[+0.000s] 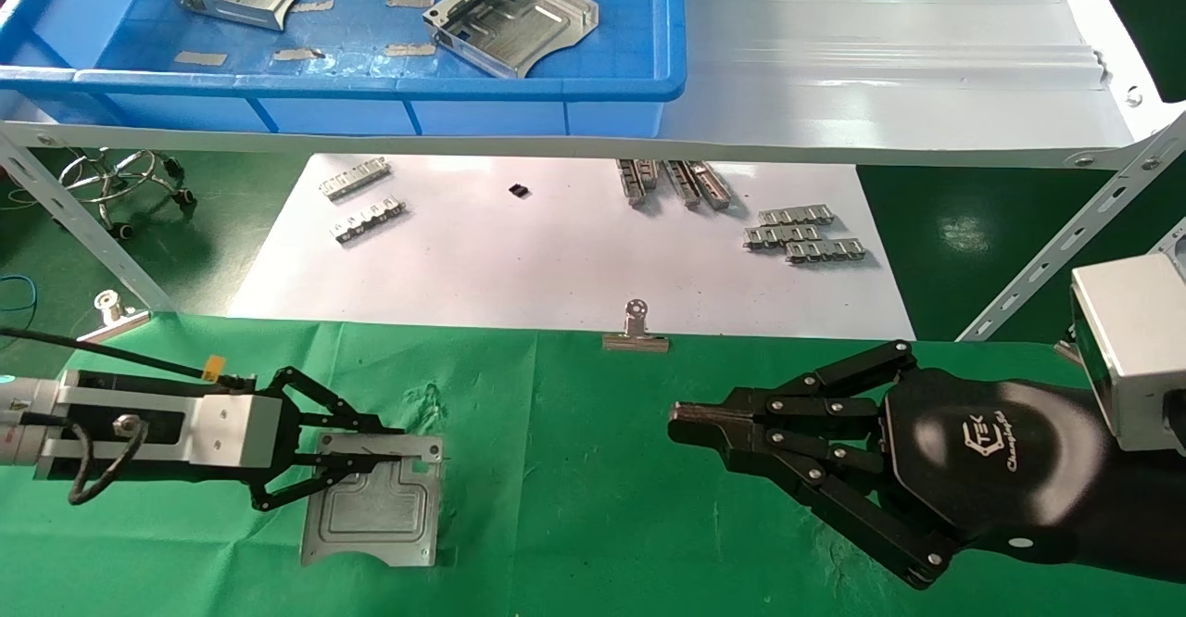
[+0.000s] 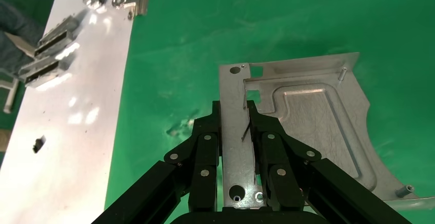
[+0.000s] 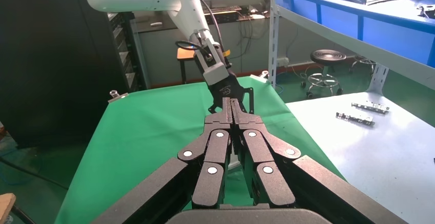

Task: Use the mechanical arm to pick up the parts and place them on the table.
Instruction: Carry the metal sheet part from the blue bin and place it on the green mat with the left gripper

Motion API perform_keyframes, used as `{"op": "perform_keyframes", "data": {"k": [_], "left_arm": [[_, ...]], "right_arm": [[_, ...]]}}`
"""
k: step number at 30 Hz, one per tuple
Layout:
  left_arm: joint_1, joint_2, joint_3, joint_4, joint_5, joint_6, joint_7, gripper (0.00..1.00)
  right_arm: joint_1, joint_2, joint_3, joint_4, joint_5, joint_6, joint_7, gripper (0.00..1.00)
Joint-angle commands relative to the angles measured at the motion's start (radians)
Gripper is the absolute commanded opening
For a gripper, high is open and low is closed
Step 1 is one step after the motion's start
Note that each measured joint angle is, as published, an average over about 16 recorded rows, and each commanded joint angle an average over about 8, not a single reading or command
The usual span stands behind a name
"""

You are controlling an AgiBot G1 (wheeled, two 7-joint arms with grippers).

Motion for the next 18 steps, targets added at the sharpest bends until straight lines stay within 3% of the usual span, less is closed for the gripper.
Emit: {"op": "perform_keyframes", "data": {"k": [1,5,8,13,15,18], "left_arm": [[-0.002,0.012,0.004,0.025,0.005,-0.006,0.019,0.00],[-0.005,0.031,0.009,0.063,0.013,-0.015,0.050,0.04],[-0.006,0.045,0.010,0.090,0.015,-0.024,0.067,0.29],[-0.009,0.064,0.010,0.127,0.015,-0.036,0.089,0.87],[-0.010,0.070,0.010,0.139,0.015,-0.040,0.096,0.98],[-0.012,0.077,0.010,0.153,0.016,-0.043,0.108,1.00]], "right_arm": [[0.000,0.000,0.000,0.000,0.000,0.000,0.000,0.00],[0.000,0.000,0.000,0.000,0.000,0.000,0.000,0.00],[0.000,0.000,0.000,0.000,0.000,0.000,0.000,0.00],[0.000,0.000,0.000,0.000,0.000,0.000,0.000,0.00],[0.000,0.000,0.000,0.000,0.000,0.000,0.000,0.00],[0.000,0.000,0.000,0.000,0.000,0.000,0.000,0.00]]}}
